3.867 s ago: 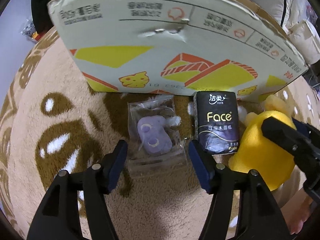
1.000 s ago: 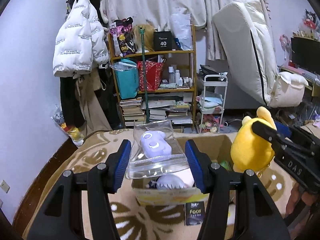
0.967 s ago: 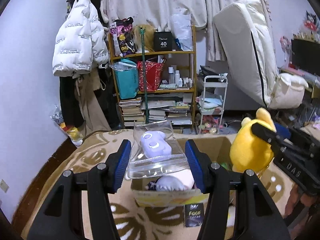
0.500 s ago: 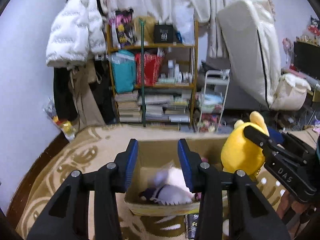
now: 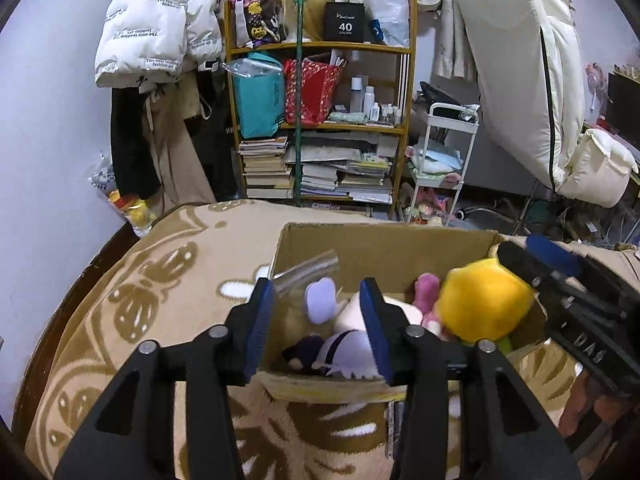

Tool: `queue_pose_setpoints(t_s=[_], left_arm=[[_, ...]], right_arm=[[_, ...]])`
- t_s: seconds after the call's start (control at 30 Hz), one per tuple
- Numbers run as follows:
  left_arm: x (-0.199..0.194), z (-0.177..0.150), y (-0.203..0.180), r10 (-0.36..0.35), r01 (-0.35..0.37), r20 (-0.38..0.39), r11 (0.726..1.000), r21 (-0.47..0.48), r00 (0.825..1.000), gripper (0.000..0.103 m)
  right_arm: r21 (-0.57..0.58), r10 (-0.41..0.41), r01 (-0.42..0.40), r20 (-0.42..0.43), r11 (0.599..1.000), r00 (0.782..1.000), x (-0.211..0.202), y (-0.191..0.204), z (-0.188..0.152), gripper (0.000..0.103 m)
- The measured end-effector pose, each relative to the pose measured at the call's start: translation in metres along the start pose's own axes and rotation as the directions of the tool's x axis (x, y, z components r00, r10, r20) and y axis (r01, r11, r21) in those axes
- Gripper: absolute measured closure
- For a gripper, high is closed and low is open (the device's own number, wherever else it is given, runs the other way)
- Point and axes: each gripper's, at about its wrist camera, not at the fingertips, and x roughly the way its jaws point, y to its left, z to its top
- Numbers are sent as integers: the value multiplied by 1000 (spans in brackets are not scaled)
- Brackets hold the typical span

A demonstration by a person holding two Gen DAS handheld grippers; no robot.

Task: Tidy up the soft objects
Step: 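Lift the bag with the left tool while the right tool carries the yellow plush over the box, then open both tools over the box to drop the bag and yellow plush, then move the left tool to the black Face tissue pack while the right tool approaches the white plush keychain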

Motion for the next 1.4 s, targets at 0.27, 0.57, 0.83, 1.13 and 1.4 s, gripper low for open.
queue_pose_setpoints(t_s=[0.27,0.57,0.83,1.13,1.4], left_arm=[[-15,-5,2,20,-20,11,1000,1,1000,36],[-44,-13,2,34,-35,41,999,14,999,16],[-63,-22,5,50,-50,25,999,-8,998,5],[-73,-37,8,22,-23,-55,999,-23,998,5],[-74,-50,-2,13,-12,-91,1000,15,996,5]], right_arm=[[40,13,-15,45,999,999,-19,-10,6,26],[33,-33,31,42,999,999,-45,-12,1,0],[-3,-58,58,18,998,998,-72,-8,-11,0],[19,-61,61,-15,998,998,-91,-8,-22,0],[36,-66,68,-60,997,996,-100,-10,-34,0]])
